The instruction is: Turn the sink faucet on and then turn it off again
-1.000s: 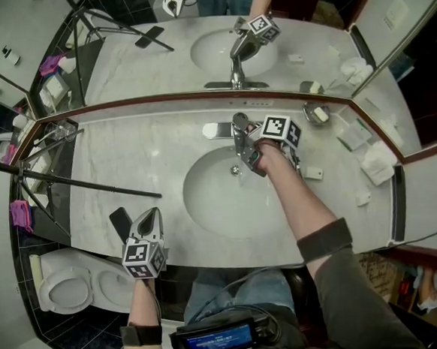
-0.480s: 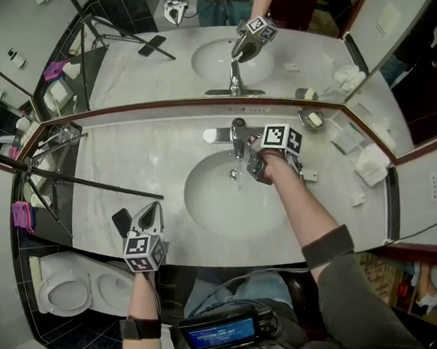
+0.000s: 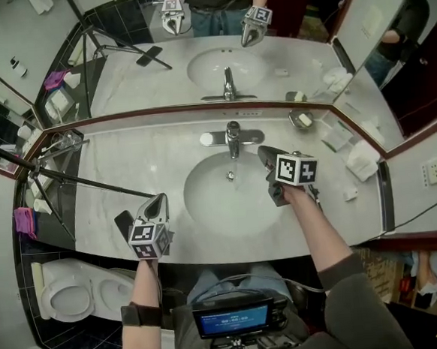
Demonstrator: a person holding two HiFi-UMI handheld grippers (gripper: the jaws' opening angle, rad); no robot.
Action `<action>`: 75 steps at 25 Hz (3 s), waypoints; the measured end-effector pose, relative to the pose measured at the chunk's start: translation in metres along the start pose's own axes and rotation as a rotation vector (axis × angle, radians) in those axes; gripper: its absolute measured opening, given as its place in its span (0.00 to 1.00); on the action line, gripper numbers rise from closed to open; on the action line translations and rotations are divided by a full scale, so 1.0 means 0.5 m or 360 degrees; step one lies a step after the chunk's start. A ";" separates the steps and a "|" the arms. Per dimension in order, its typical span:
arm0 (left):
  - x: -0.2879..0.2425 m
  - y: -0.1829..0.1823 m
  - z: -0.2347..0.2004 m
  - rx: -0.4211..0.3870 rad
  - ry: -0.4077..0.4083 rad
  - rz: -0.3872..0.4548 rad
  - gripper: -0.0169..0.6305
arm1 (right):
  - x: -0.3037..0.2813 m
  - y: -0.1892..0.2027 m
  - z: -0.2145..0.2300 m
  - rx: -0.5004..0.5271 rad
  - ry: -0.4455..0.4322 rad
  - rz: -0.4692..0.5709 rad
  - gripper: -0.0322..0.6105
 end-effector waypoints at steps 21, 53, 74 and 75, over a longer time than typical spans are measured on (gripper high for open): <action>-0.004 -0.012 0.030 -0.0055 0.0090 0.0020 0.03 | 0.221 0.197 0.080 0.0617 0.0463 0.0067 0.08; 0.020 0.023 0.048 -0.0077 0.0029 -0.0038 0.03 | 0.002 0.124 0.054 0.1682 0.0217 -0.0204 0.26; 0.009 0.081 0.050 -0.0075 -0.0003 -0.0128 0.03 | -0.295 0.026 0.019 0.2223 -0.0025 -0.0239 0.35; 0.006 0.085 0.053 -0.0073 -0.0001 -0.0134 0.03 | -0.300 0.029 0.017 0.2247 -0.0043 -0.0245 0.34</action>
Point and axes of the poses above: the fingertips, and each gripper's own axes: x backward along the fingers, z to its right, y out of its underside, the point moved 6 cm from there along x, backward along the fingers, and after that the axes turned 2 degrees about -x, right-handed, at the moved point
